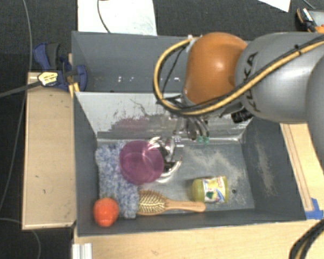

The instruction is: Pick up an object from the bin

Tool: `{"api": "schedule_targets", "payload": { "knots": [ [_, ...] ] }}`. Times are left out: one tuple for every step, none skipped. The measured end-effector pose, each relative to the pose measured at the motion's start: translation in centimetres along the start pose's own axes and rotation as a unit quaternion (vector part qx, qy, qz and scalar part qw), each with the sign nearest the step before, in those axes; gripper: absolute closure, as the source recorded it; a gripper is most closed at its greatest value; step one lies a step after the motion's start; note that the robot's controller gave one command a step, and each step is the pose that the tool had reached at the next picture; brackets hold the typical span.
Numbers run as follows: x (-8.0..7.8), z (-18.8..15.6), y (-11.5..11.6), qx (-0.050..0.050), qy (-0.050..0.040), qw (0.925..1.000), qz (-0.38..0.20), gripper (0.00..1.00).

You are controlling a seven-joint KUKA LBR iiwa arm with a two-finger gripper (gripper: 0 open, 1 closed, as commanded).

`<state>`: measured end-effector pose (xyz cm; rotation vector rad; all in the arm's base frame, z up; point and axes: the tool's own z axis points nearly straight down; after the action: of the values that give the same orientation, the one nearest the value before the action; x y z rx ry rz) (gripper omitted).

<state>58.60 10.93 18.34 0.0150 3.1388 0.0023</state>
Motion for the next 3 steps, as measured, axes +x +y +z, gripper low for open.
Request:
{"api": "schedule_targets", "payload": {
  "knots": [
    [0.0, 0.0, 0.0, 0.0, 0.0, 1.0, 0.0, 0.0],
    [2.5, 6.5, 3.5, -0.001, 0.0013, 0.9999, 0.011, 0.0],
    [1.8, 5.1, 3.6, -0.001, -0.0068, 1.0, 0.003, 0.0]
  ]
}}
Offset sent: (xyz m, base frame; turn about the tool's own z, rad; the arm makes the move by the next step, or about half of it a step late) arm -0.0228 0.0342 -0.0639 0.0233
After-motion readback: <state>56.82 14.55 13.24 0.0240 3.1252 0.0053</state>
